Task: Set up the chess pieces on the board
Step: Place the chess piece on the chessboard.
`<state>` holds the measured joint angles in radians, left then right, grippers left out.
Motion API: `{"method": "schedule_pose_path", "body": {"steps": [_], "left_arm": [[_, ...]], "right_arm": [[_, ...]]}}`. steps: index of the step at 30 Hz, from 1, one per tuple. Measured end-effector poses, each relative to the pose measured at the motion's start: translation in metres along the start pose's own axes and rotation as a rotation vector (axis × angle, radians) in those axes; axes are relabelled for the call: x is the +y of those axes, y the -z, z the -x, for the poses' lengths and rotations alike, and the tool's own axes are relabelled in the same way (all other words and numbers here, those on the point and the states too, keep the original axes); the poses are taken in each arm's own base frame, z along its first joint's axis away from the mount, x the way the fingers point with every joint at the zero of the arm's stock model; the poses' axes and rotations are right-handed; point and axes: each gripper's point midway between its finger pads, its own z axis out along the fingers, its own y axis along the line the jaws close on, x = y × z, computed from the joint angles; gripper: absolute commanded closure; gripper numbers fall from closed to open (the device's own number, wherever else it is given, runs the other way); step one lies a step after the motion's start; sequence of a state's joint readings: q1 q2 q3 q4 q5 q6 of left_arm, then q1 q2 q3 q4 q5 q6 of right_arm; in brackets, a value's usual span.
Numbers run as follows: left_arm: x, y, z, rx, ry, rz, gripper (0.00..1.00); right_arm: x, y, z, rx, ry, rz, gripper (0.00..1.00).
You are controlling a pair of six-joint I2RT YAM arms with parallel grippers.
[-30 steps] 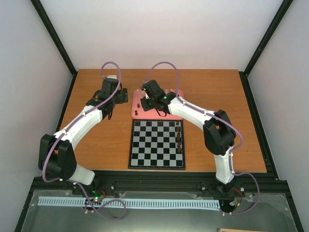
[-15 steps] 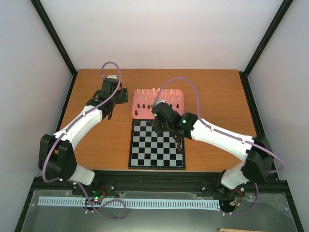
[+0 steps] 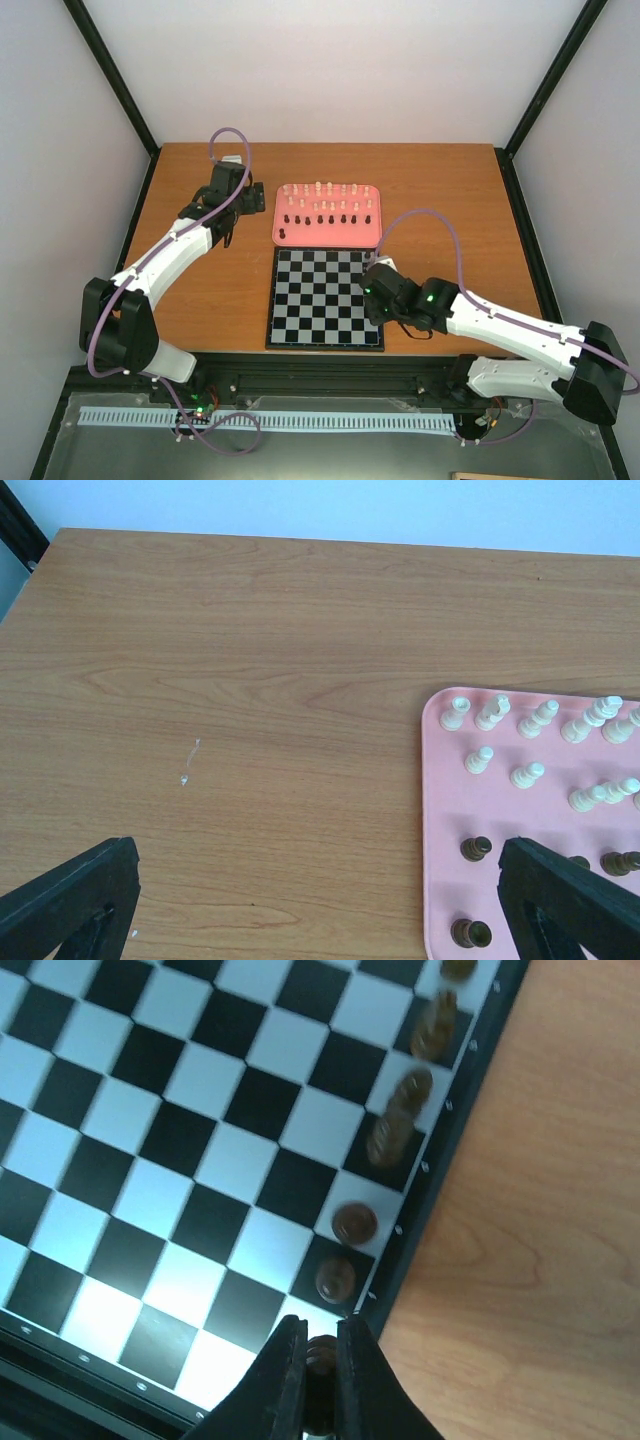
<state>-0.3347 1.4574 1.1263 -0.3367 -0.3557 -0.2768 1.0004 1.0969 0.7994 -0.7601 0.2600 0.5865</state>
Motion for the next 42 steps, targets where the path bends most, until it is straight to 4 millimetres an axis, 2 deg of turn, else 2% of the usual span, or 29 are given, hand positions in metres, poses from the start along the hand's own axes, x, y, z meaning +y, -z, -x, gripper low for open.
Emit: {"method": "schedule_pose_path", "body": {"steps": [3, 6, 15, 25, 31, 42], "left_arm": [[0.0, 0.0, 0.0, 0.0, 0.0, 0.0, 0.0], [0.0, 0.0, 0.0, 0.0, 0.0, 0.0, 0.0], [0.0, -0.003, -0.003, 0.007, -0.003, 0.006, 0.0], [0.0, -0.006, -0.005, 0.016, -0.007, 0.009, 0.0], [0.0, -0.008, -0.007, 0.022, -0.009, 0.01, 0.0], [0.0, -0.008, -0.007, 0.022, -0.009, 0.01, 0.0]], "right_arm": [[-0.007, -0.006, -0.017, 0.04, -0.01, -0.015, 0.97], [-0.01, -0.011, -0.025, 0.06, -0.013, -0.023, 0.97], [0.001, -0.023, -0.027, 0.078, -0.017, 0.014, 0.97], [0.003, -0.034, -0.048, 0.107, -0.016, 0.024, 0.97], [0.006, -0.037, -0.047, 0.098, -0.013, 0.022, 0.97], [0.001, -0.043, -0.046, 0.086, -0.01, -0.023, 0.97]]}}
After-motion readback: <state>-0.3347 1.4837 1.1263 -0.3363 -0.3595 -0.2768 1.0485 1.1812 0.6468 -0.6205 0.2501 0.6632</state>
